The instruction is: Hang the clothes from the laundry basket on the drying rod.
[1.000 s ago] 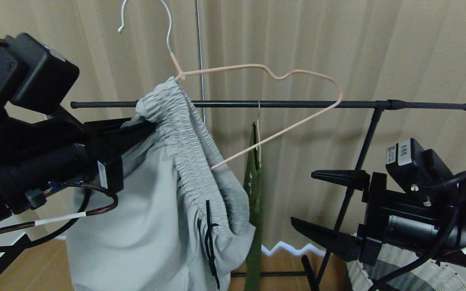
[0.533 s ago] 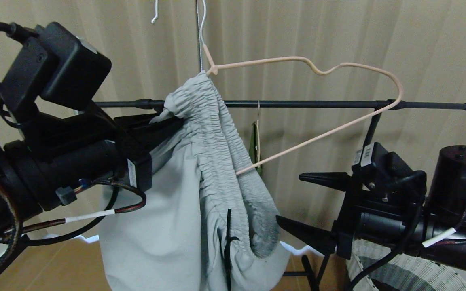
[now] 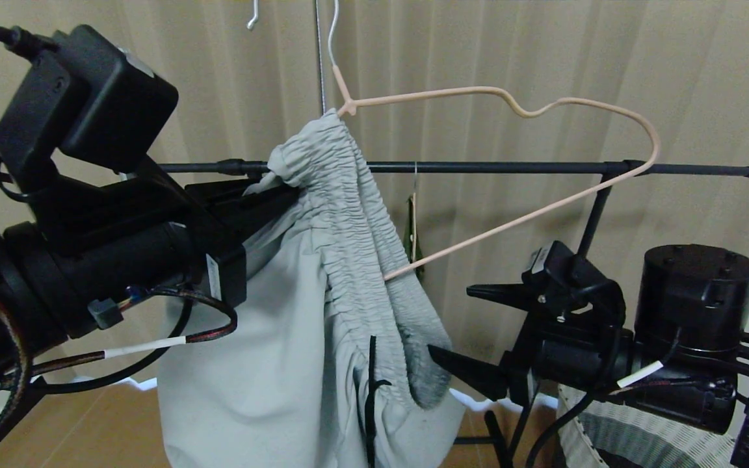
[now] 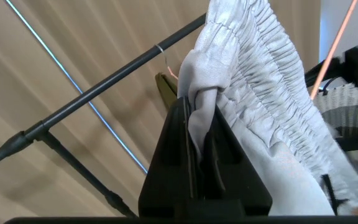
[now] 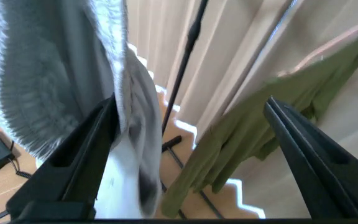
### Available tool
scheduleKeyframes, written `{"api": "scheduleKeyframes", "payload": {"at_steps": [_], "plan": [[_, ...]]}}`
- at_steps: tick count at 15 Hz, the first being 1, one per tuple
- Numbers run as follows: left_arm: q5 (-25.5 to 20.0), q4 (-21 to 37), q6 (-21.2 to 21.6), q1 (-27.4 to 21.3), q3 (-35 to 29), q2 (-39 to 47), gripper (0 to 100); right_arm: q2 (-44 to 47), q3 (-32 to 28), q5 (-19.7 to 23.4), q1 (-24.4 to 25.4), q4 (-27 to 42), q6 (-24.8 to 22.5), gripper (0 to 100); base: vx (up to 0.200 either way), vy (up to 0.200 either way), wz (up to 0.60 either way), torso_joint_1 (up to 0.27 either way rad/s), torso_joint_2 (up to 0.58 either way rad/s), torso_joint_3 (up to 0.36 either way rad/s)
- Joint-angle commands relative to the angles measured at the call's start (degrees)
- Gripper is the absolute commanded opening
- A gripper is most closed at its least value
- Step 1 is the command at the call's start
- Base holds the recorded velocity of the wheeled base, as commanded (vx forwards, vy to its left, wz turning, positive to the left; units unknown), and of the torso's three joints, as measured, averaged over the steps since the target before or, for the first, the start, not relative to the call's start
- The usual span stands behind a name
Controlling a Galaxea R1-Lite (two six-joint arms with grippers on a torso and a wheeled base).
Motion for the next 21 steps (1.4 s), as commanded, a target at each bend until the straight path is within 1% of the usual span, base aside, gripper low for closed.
{"api": "scheduleKeyframes", "payload": {"at_steps": [1,2,3,5,6,7,10,11,12,14,16,18,20,21], "plan": [[-0.1,-0.1,-0.1,-0.4,-0.1,-0.3,0,1.7,0.0,0.0,-0.1,0.0,0.1,100,0.000,0.000,0.00,0.000,0.00,0.000],[-0.1,-0.2,-0.2,-0.6,-0.1,-0.4,0,1.7,0.0,0.0,-0.1,0.0,0.1,0,0.000,0.000,0.00,0.000,0.00,0.000],[-0.1,-1.3,-0.3,-0.6,-0.1,-0.4,0,1.7,0.3,0.0,-0.1,0.0,0.3,0,0.000,0.000,0.00,0.000,0.00,0.000],[-0.1,-1.4,-0.2,-0.5,0.1,-0.4,0,1.0,0.4,-0.8,-1.3,0.0,0.2,0,0.000,0.000,0.00,0.000,0.00,0.000],[0.0,-1.4,-0.1,-0.2,0.3,-0.3,0,0.4,0.5,-2.1,-2.8,0.0,0.2,0,0.000,0.000,0.00,0.000,0.00,0.000],[0.1,-1.4,-0.1,-0.2,0.5,-0.3,0,-0.4,0.6,-2.6,-4.0,0.0,0.2,0,0.000,0.000,0.00,0.000,0.00,0.000],[0.3,-1.3,0.6,-0.1,2.8,-1.2,0,-3.2,0.5,-2.5,-10.0,0.0,0.3,0,0.000,0.000,0.00,0.000,0.00,0.000],[0.3,-1.3,0.6,-0.1,2.8,-1.2,0,-3.2,0.5,-2.5,-10.0,0.0,0.3,0,0.000,0.000,0.00,0.000,0.00,0.000],[0.3,-1.3,2.5,-0.1,5.3,-2.3,0,-3.9,0.0,-2.3,-12.5,-0.1,0.3,0,0.000,0.000,0.00,0.000,0.00,0.000],[0.4,-1.2,4.8,1.4,8.5,-2.9,0,-4.5,-0.7,-2.1,-14.7,-0.1,0.4,0,0.000,0.000,0.00,0.000,0.00,0.000],[0.4,-1.2,9.1,4.8,11.6,-2.9,0,-4.8,-1.7,-2.4,-15.2,-0.1,2.0,0,0.000,0.000,0.00,0.000,0.00,0.000],[0.3,-1.3,11.2,6.4,12.8,-3.0,0,-4.9,-2.0,-2.6,-15.2,-0.1,3.3,0,0.000,0.000,0.00,0.000,0.00,0.000],[0.4,-1.2,12.0,7.5,13.5,-3.1,0,-4.9,-2.5,-2.6,-15.3,-0.1,3.3,0,0.000,0.000,0.00,0.000,0.00,0.000],[0.4,-1.2,13.4,8.4,14.1,-3.2,0,-4.9,-3.0,-2.6,-15.5,0.0,3.3,0,0.000,0.000,0.00,0.000,0.00,0.000]]}}
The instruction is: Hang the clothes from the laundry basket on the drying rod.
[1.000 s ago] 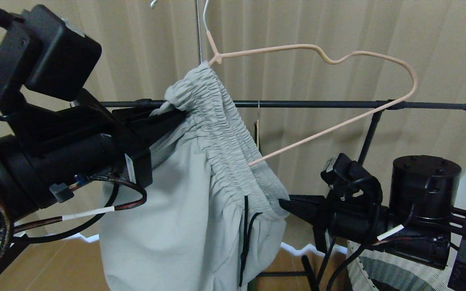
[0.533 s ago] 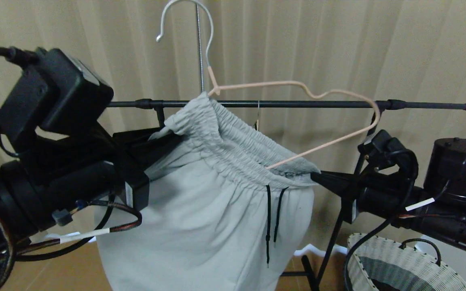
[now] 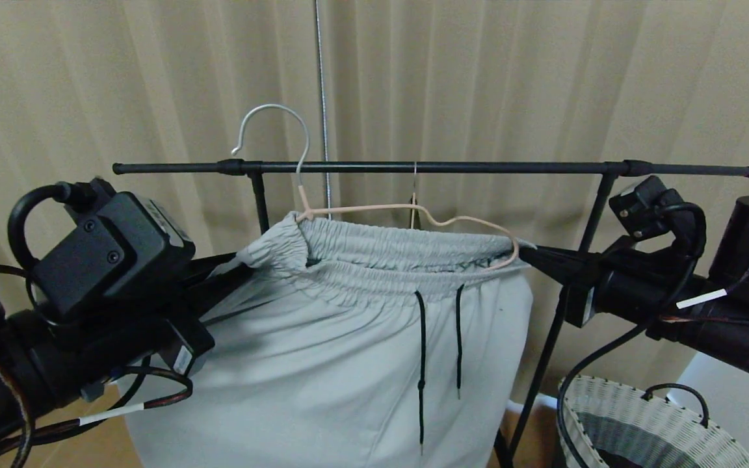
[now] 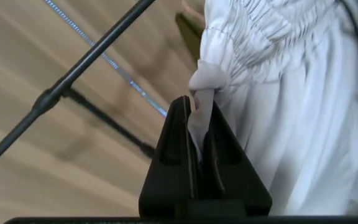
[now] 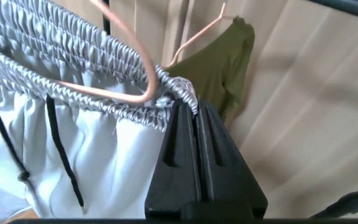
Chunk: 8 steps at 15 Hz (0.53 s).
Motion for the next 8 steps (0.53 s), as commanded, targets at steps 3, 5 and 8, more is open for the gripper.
{"api": "scheduleKeyframes", "payload": {"at_steps": [3,5,8], "plan": [[0.0,0.0,6.5,4.1,3.0,-0.3,0,-1.2,-0.4,0.3,-0.1,0.3,0.0,0,0.000,0.000,0.00,0.000,0.00,0.000],[0.2,0.0,7.9,4.2,2.7,0.8,0,-1.1,0.2,0.6,3.1,0.7,0.0,0,0.000,0.000,0.00,0.000,0.00,0.000],[2.6,-0.2,7.9,4.1,2.1,1.8,0,-1.6,0.5,0.6,9.5,0.9,0.0,0,0.000,0.000,0.00,0.000,0.00,0.000]]}}
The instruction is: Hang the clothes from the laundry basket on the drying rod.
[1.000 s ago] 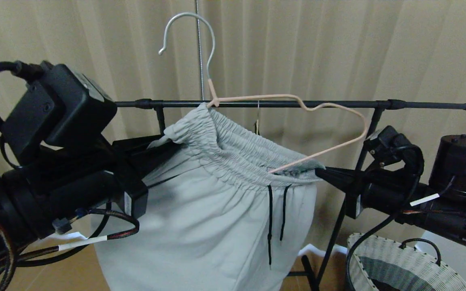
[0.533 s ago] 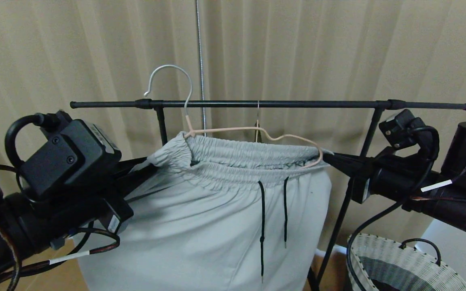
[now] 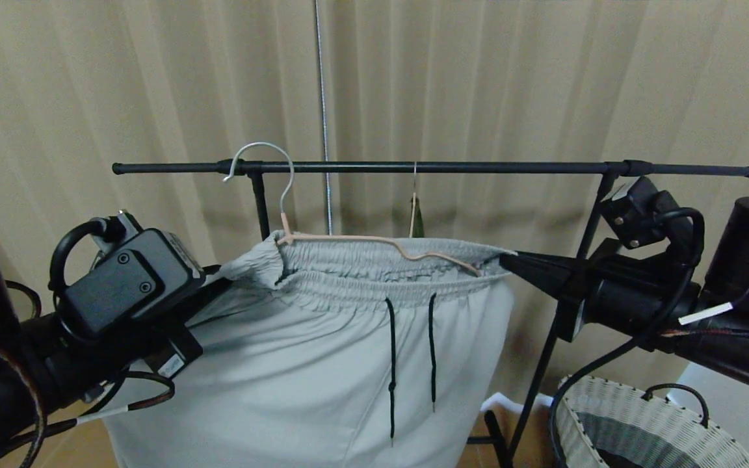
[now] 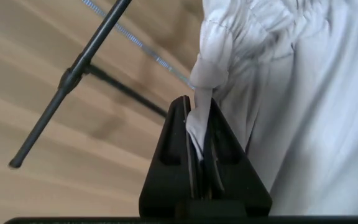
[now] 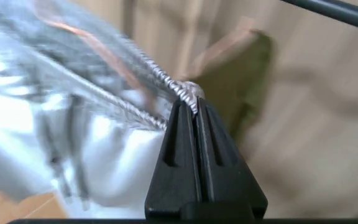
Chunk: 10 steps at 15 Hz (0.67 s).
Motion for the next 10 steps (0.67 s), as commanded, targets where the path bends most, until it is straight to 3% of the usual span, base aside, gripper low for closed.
{"api": "scheduleKeyframes", "payload": {"at_steps": [1,2,3,8,10], "plan": [[0.7,-0.1,-0.1,0.0,-0.3,1.0,0,-0.7,1.5,0.1,4.6,0.1,-0.1,0,0.000,0.000,0.00,0.000,0.00,0.000],[1.9,-0.1,-0.1,0.0,-0.7,1.3,0,-1.0,2.3,0.0,5.8,0.8,-0.3,0,0.000,0.000,0.00,0.000,0.00,0.000],[3.5,-0.3,-0.3,-0.3,-0.8,2.0,0,-1.4,2.7,0.0,6.8,1.5,-0.3,100,0.000,0.000,0.00,0.000,0.00,0.000],[3.8,-1.1,-0.7,-2.4,-1.5,2.2,0,-1.8,2.6,-0.1,9.1,2.6,-1.1,100,0.000,0.000,0.00,0.000,0.00,0.000],[3.7,-2.5,-2.7,-4.6,-1.5,2.4,0,-1.3,1.7,-0.1,9.2,2.1,-3.5,100,0.000,0.000,0.00,0.000,0.00,0.000]]}}
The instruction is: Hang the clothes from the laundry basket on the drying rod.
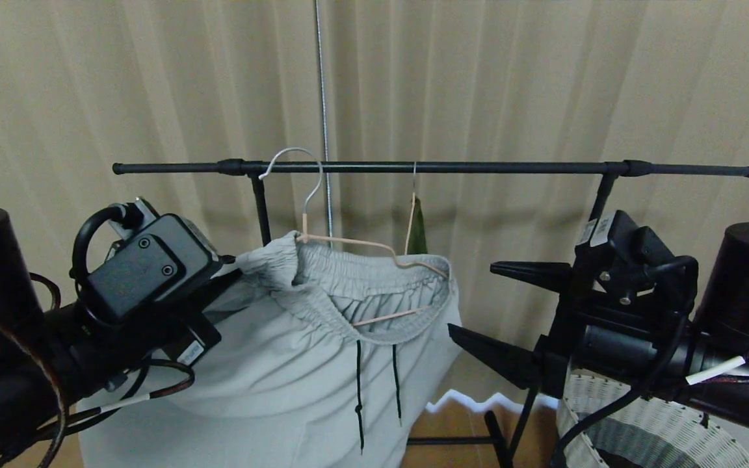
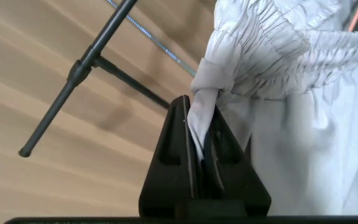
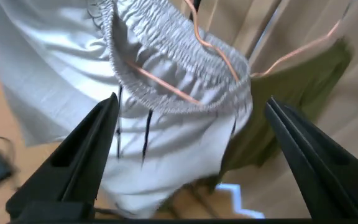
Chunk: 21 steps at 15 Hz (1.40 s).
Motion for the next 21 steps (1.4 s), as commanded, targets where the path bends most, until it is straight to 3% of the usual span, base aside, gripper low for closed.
{"api": "scheduleKeyframes", "payload": {"at_steps": [1,11,21], "plan": [[-0.3,-0.7,-1.8,-2.9,-0.1,0.4,0,1.2,-2.0,0.1,0.1,-0.2,-2.3,100,0.000,0.000,0.00,0.000,0.00,0.000],[-2.9,-4.7,-2.0,-6.4,-1.1,2.8,0,9.3,-13.8,-0.5,-2.8,-0.1,-6.6,100,0.000,0.000,0.00,0.000,0.00,0.000],[-3.3,-5.1,-2.0,-8.1,-0.5,2.8,0,10.7,-14.4,-0.5,-3.0,-0.2,-7.1,100,0.000,0.000,0.00,0.000,0.00,0.000]]}}
